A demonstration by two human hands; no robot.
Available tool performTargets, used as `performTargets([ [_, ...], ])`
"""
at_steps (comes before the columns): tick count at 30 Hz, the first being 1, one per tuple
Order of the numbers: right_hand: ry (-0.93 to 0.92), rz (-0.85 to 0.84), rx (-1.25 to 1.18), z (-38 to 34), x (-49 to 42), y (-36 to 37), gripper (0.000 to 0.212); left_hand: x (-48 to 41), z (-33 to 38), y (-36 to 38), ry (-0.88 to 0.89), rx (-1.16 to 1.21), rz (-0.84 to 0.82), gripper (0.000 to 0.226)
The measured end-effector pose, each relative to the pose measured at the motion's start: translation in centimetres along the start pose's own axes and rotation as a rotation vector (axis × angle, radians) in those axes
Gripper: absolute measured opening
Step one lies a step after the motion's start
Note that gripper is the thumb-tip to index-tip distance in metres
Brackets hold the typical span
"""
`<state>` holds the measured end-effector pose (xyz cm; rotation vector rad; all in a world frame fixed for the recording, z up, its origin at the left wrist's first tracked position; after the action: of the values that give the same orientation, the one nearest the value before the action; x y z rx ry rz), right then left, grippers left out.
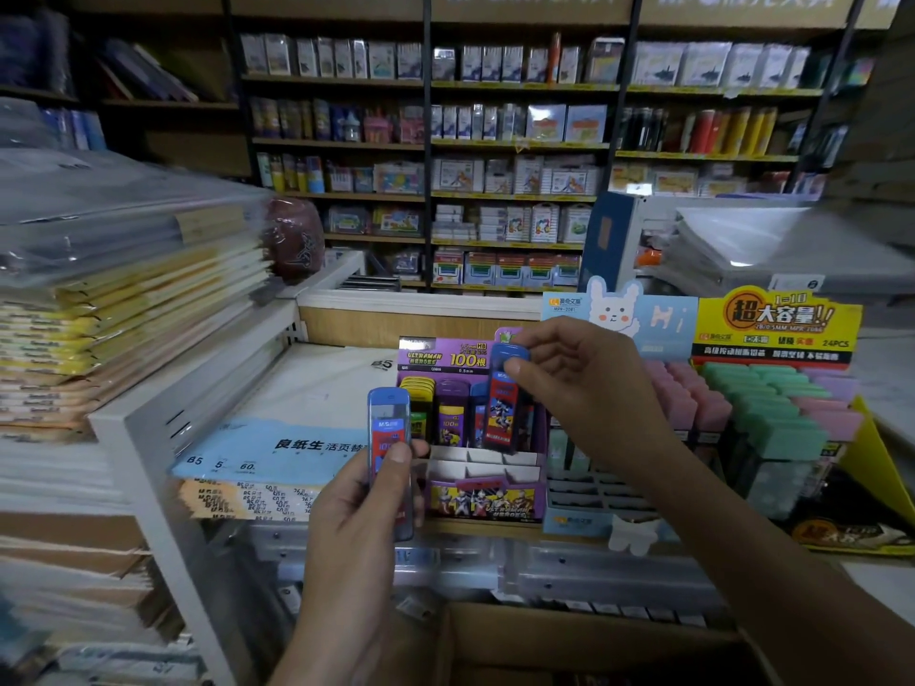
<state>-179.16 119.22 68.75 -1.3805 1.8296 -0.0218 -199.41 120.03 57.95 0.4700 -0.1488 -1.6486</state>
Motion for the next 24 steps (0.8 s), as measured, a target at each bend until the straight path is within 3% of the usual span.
performTargets([
  [11, -0.028, -0.003, 0.130, 0.9, -0.7, 0.9, 0.020, 0.1, 0.4, -0.3, 0.003, -0.025, -0.052, 0.031],
  [24, -0.185, -0.089, 0.517, 1.4, -0.7, 2.3, 0.012, 0.0, 0.5, 0.0, 0.045, -0.049, -0.058, 0.031],
])
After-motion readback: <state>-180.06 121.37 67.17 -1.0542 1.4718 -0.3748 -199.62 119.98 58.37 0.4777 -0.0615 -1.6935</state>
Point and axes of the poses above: each hand's wrist, its own x-axis away from the middle knuckle, its own y-axis out of the palm, z = x × y, the point moved 3 cm from there along -x, towards the middle knuckle, and after that the axes turned 4 degrees about -z, right-handed, at the moved point
